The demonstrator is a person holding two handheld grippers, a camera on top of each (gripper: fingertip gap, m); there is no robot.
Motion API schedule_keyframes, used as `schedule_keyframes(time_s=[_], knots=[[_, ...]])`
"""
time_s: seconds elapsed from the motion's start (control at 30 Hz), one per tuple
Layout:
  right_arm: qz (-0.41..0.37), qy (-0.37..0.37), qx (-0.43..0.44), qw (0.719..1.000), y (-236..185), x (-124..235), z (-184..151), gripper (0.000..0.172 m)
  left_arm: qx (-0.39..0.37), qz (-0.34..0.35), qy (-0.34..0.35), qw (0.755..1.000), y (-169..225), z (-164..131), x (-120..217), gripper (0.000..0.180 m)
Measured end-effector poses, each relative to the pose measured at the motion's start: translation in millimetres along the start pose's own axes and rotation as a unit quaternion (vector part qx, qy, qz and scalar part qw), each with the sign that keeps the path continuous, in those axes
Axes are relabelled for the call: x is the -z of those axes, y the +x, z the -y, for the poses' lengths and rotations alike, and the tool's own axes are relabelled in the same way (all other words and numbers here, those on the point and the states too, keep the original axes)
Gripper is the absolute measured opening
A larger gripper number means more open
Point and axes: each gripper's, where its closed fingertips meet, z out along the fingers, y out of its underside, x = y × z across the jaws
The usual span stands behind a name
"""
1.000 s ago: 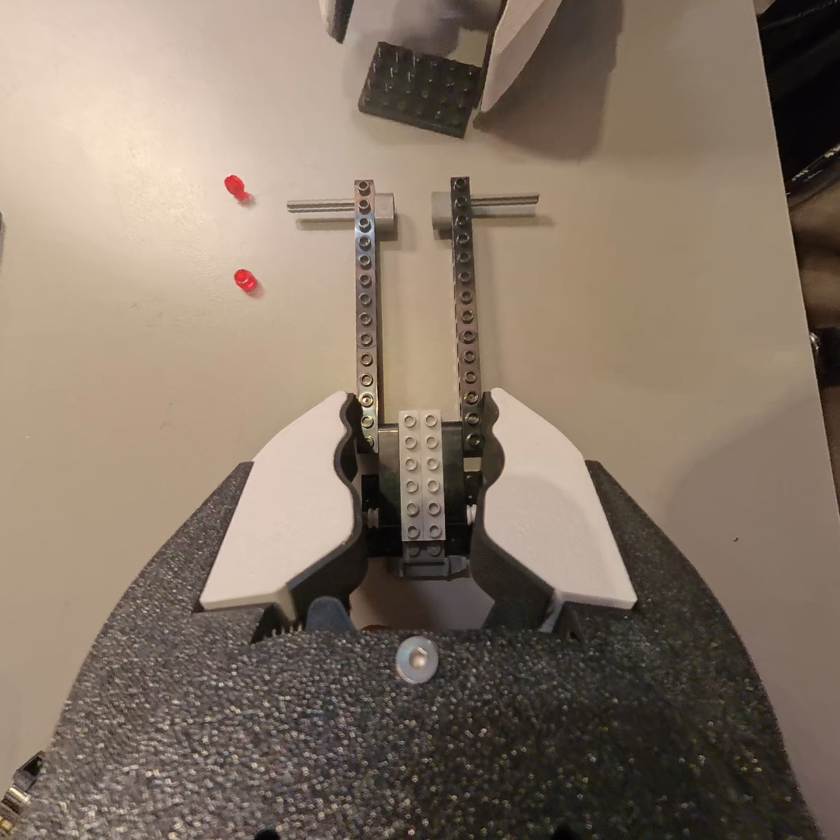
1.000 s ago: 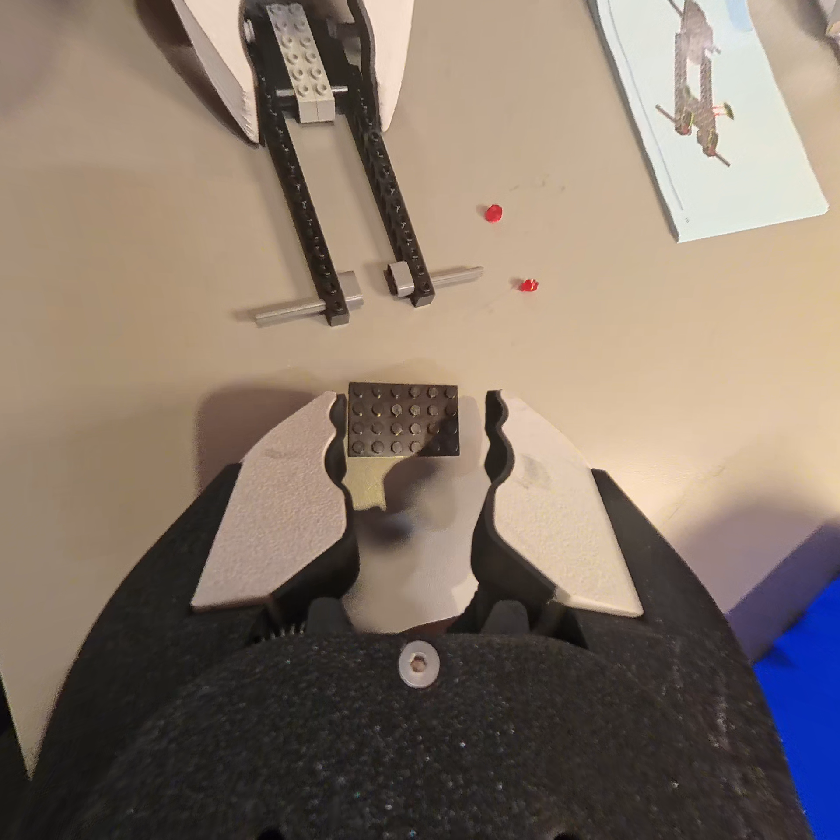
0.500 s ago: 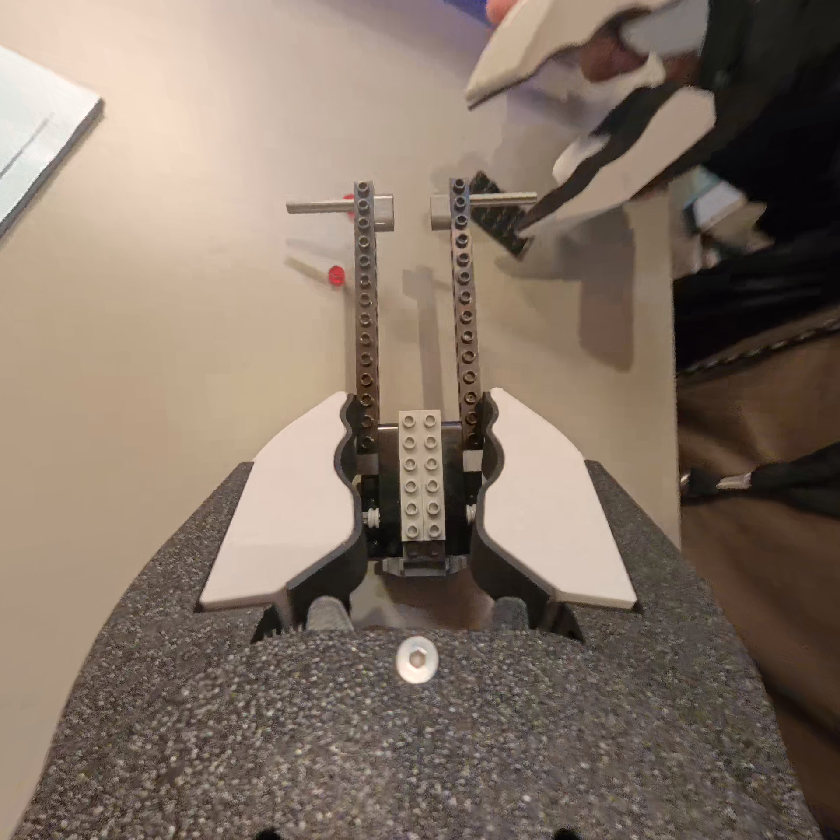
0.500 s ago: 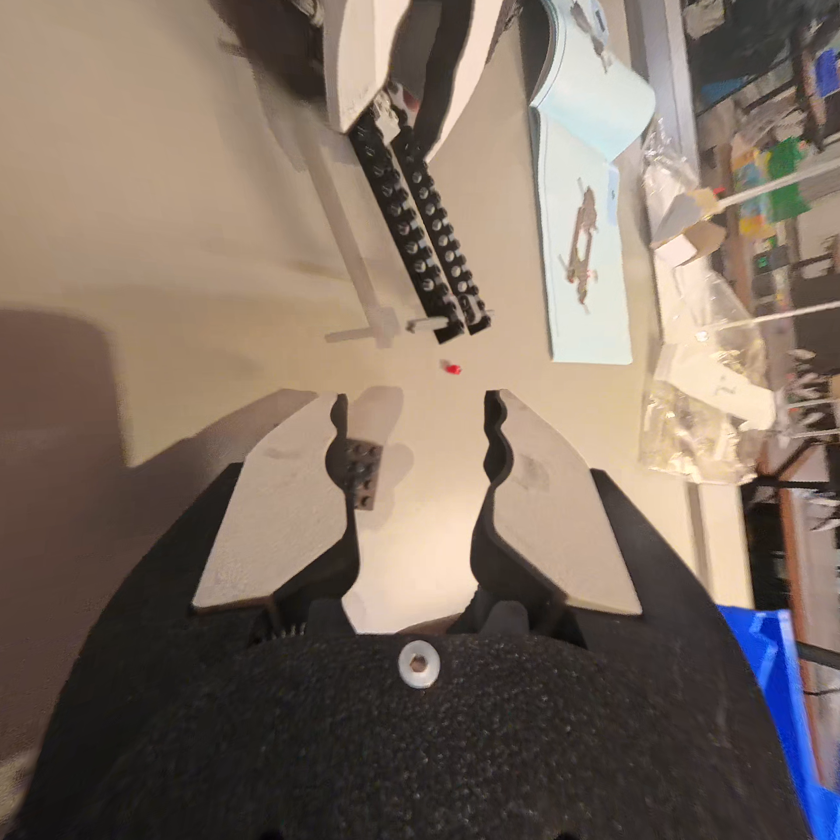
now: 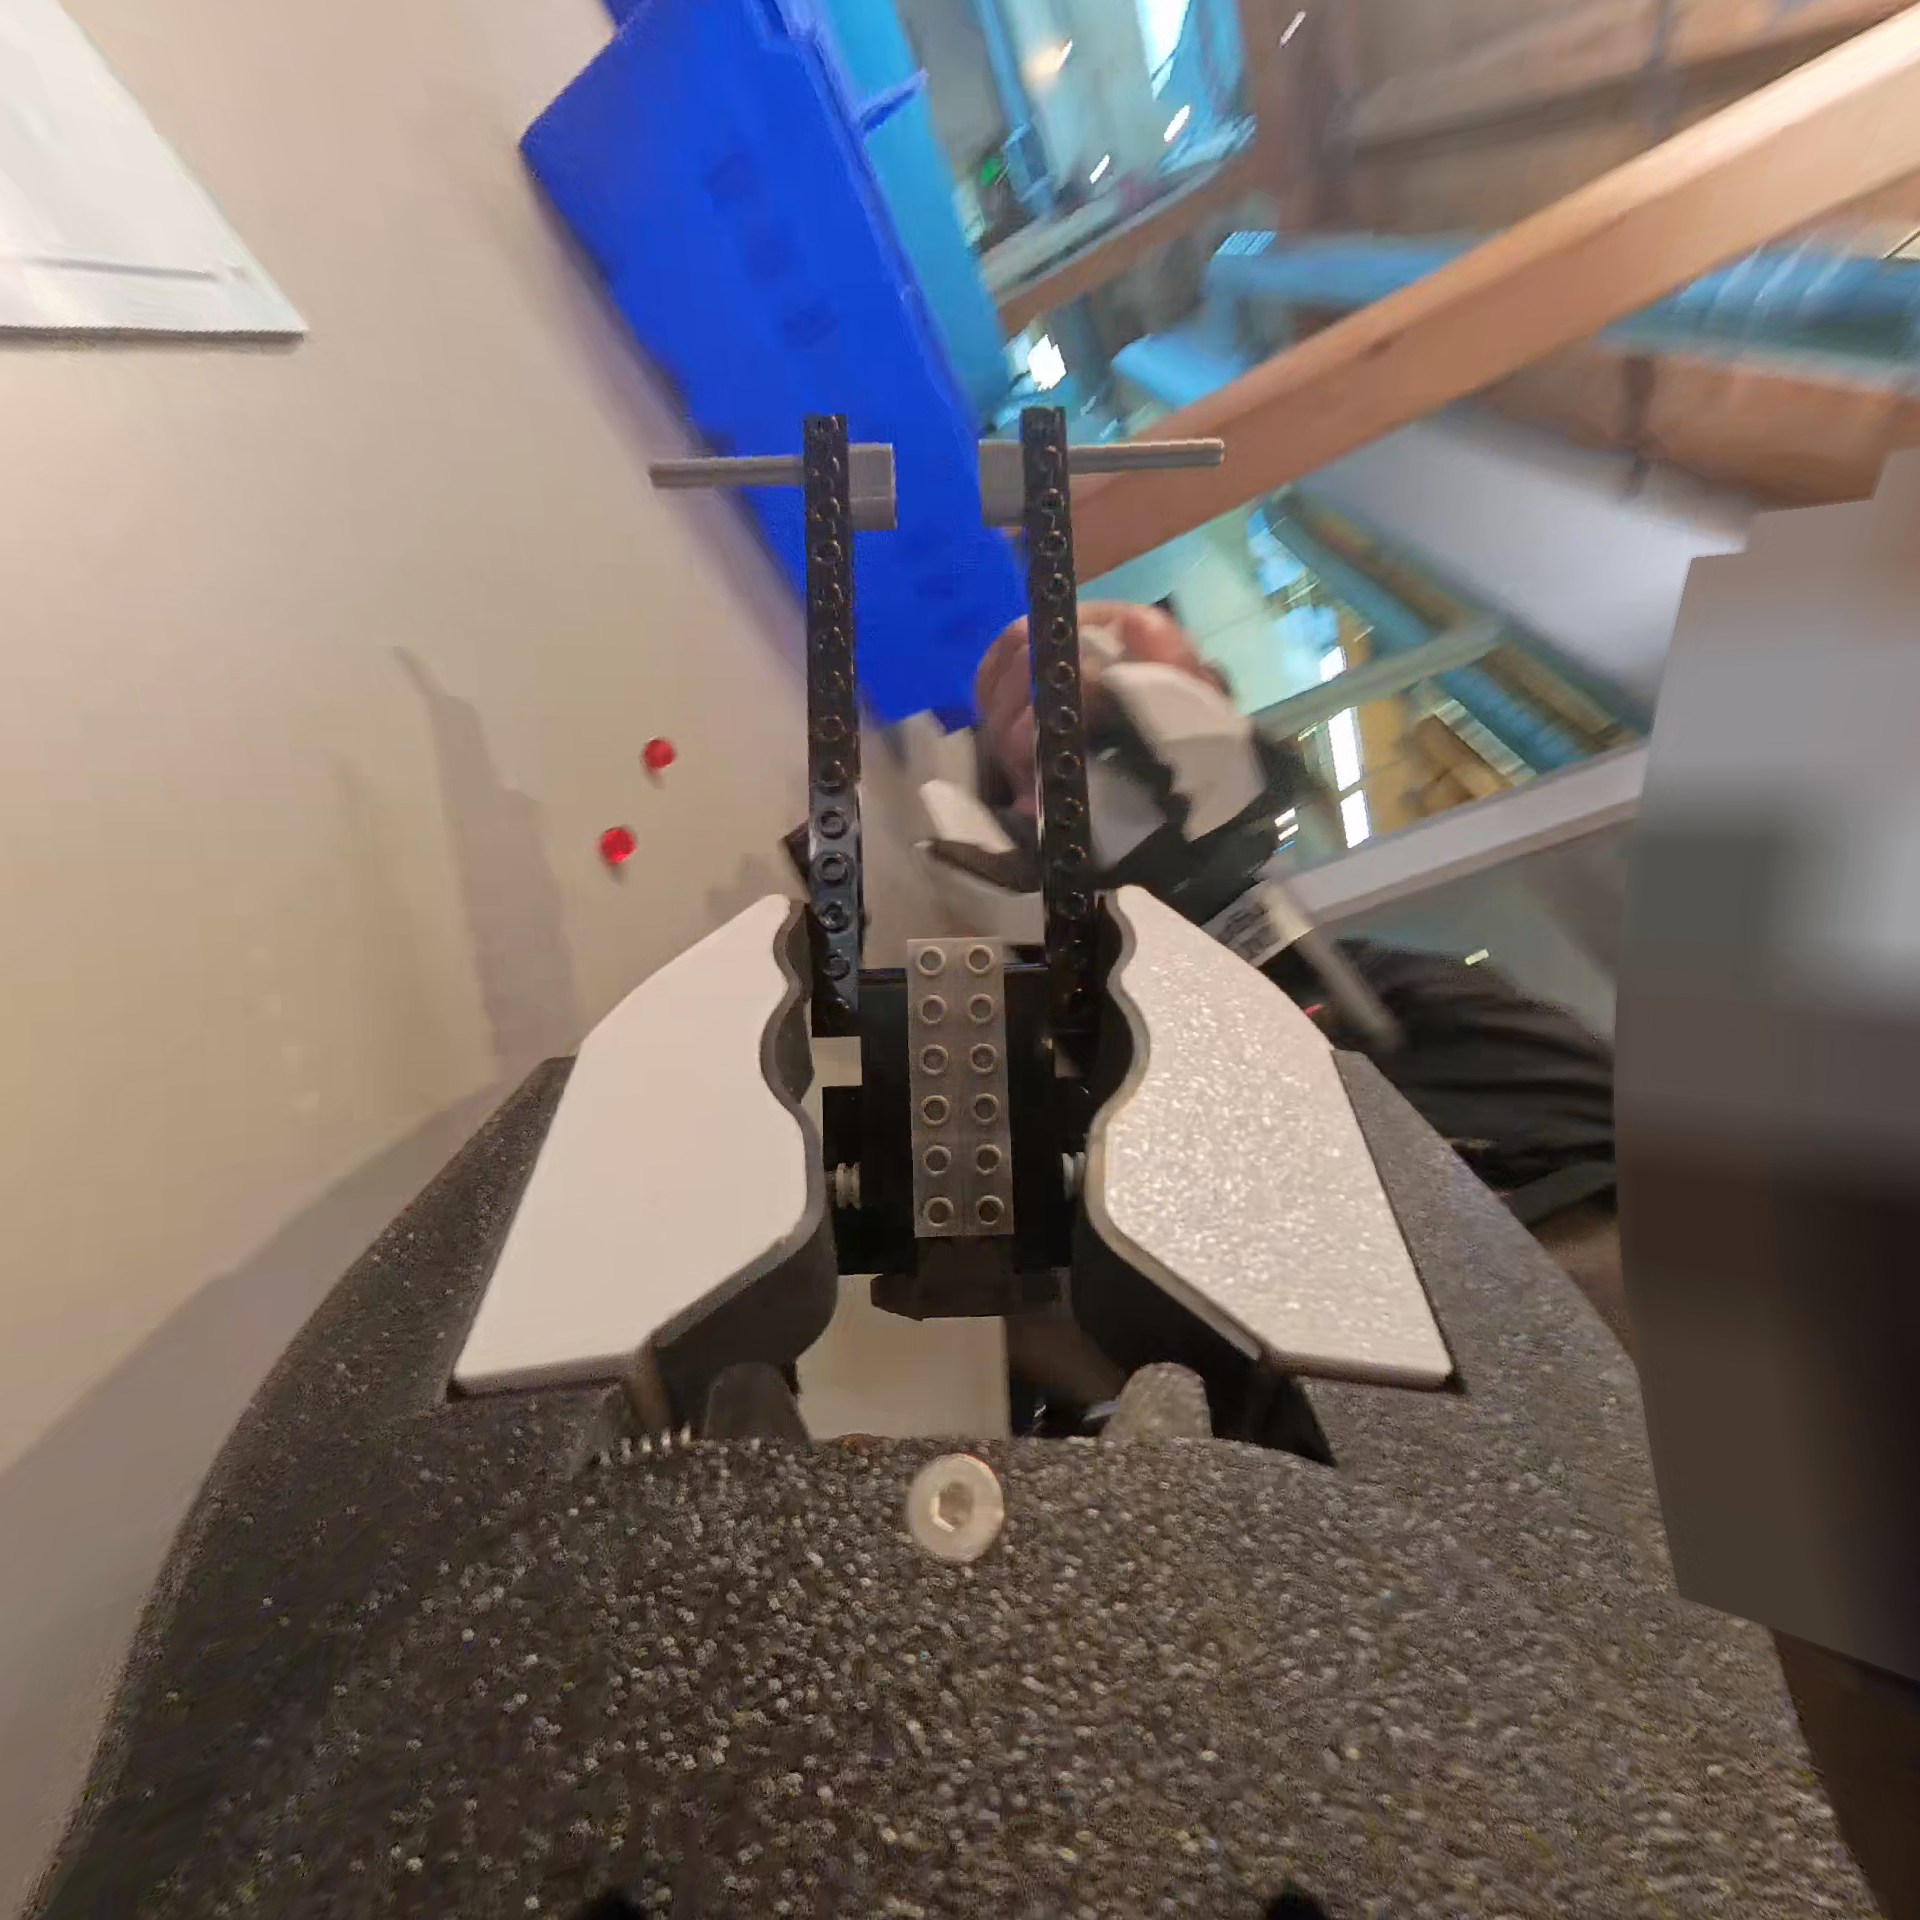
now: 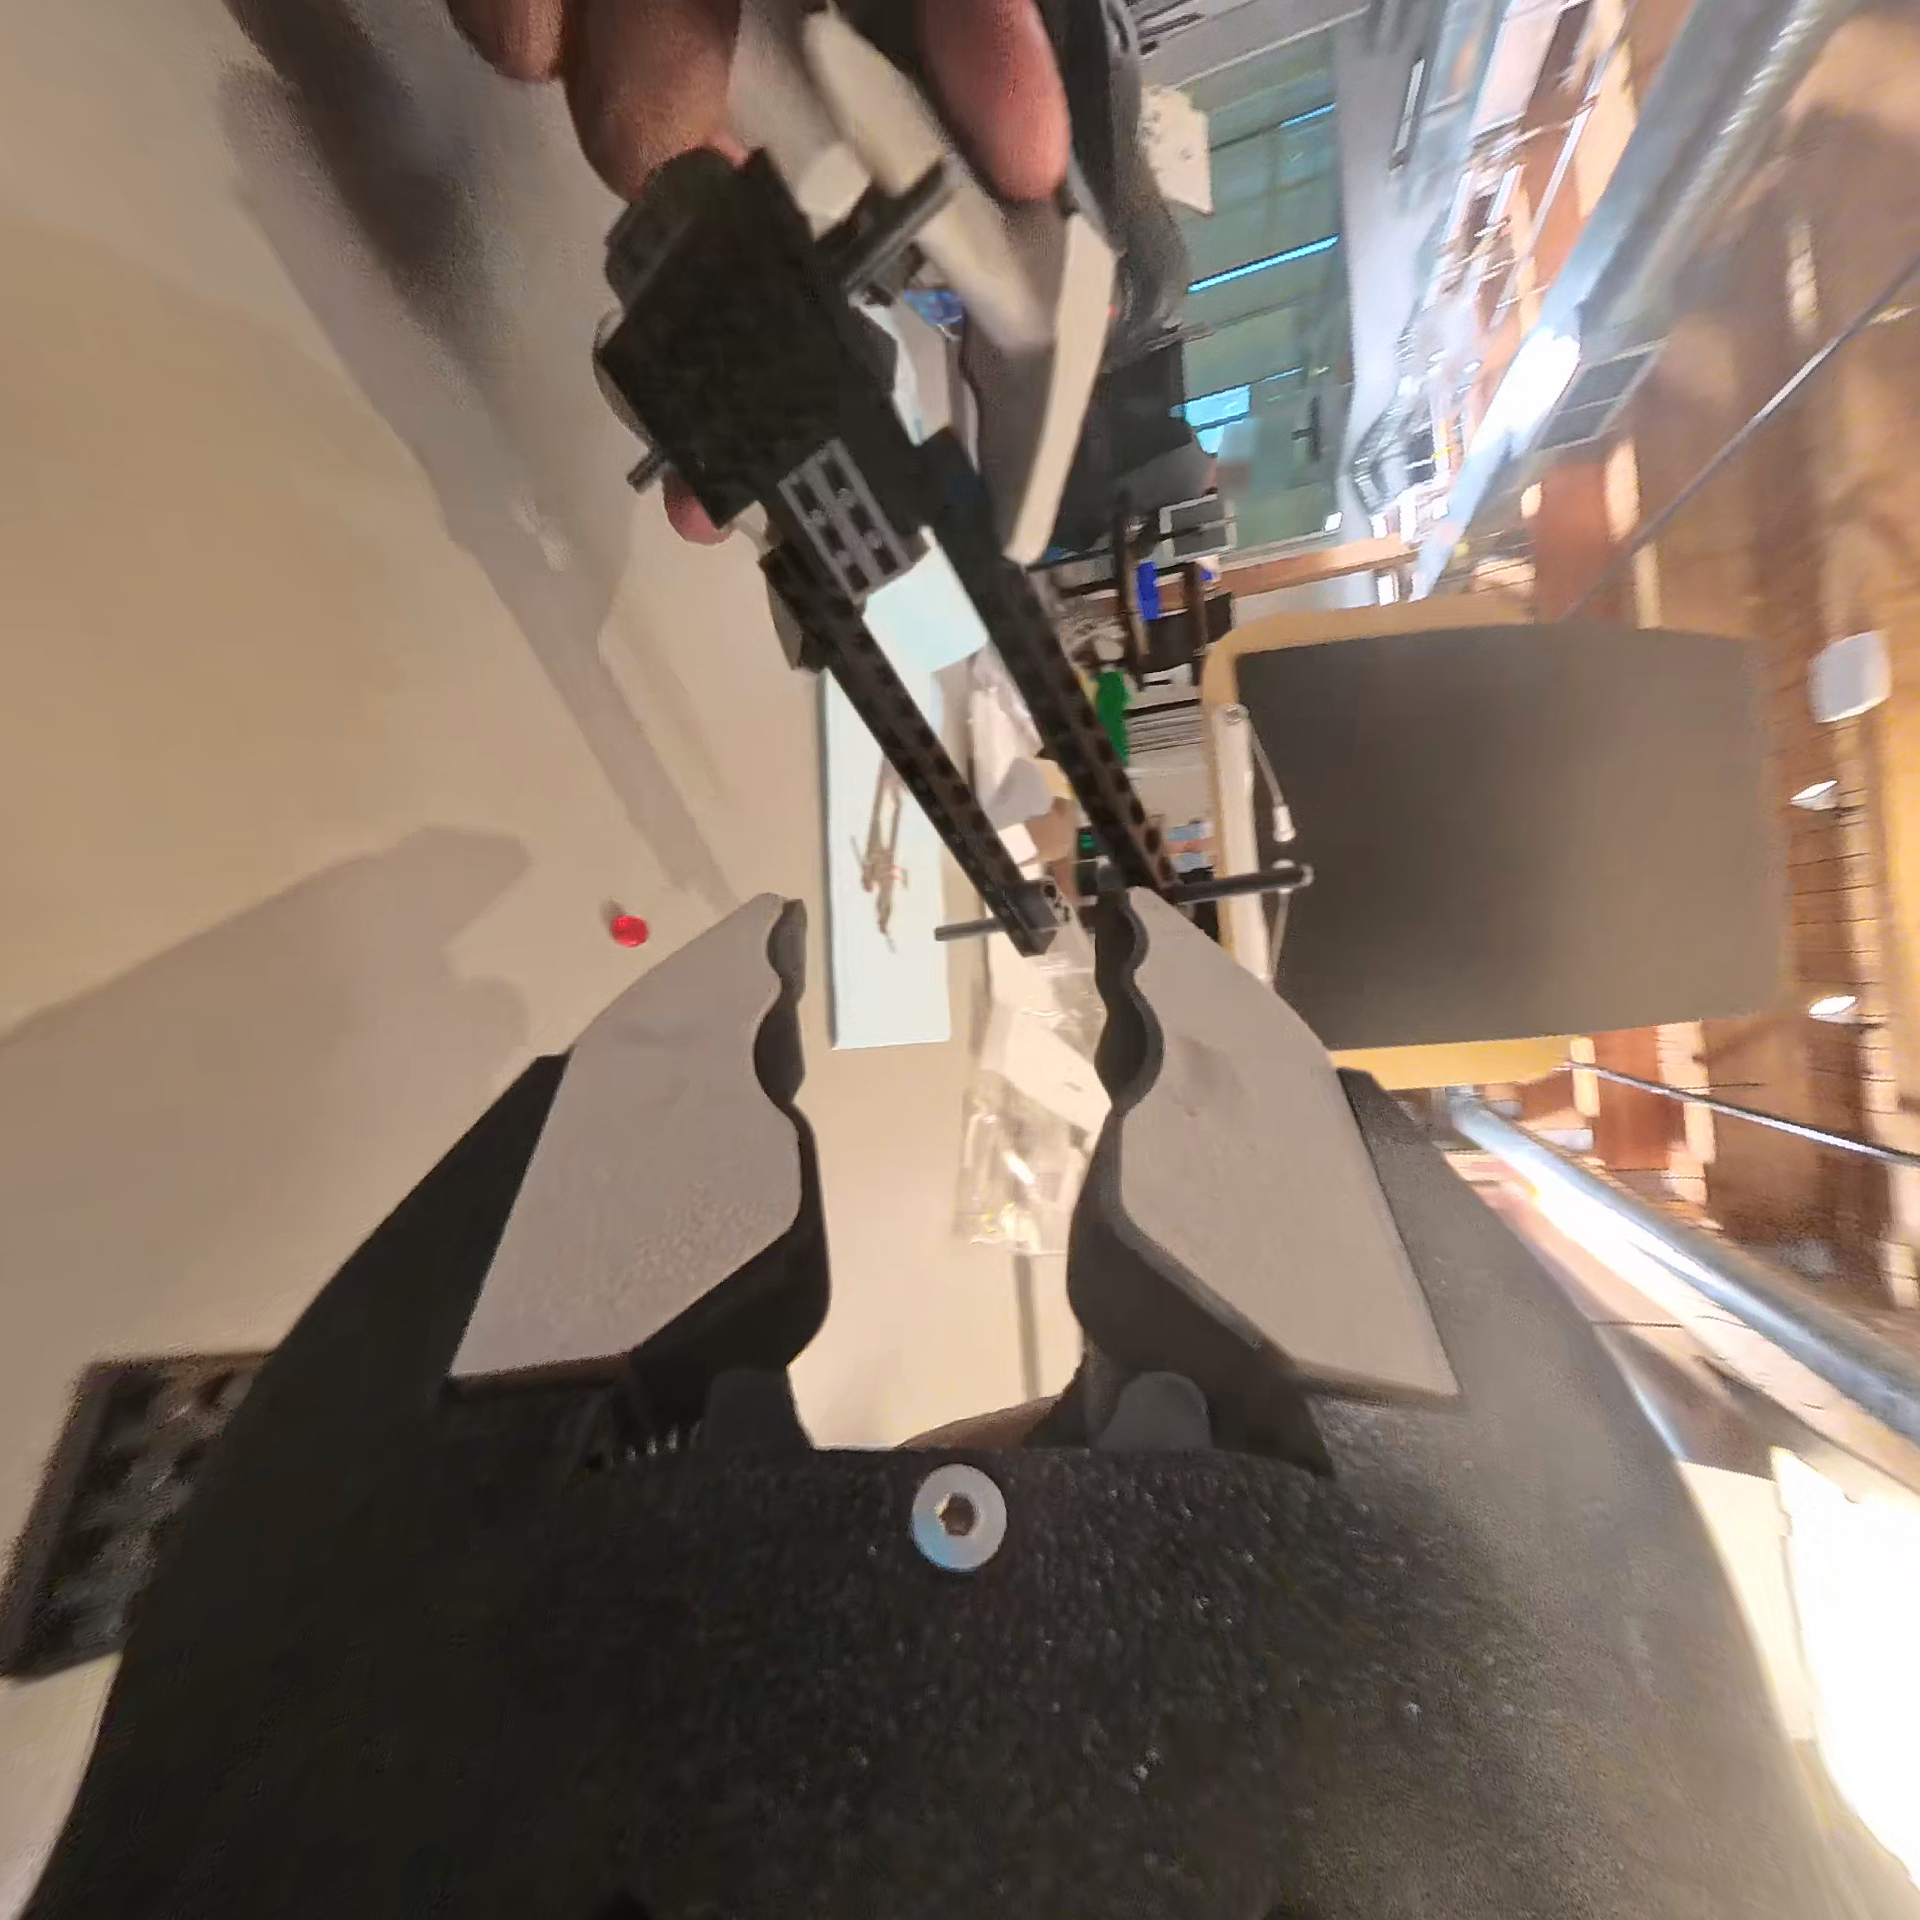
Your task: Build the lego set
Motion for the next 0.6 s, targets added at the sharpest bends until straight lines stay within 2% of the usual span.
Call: schedule_keyframes(time_s=[0.17,0.27,0.6], knots=[[-0.074,0.008,0.081,0.994,7,-15,4,0.053,0.080,-0.067,0.068,0.992,10,3,1,0.052],[-0.091,0.009,0.123,0.988,5,-25,5,0.050,0.107,-0.088,0.091,0.986,12,-1,2,0.052],[-0.088,0.022,0.193,0.977,-10,-42,16,0.037,0.130,-0.114,0.094,0.980,18,-19,-3,0.052]])
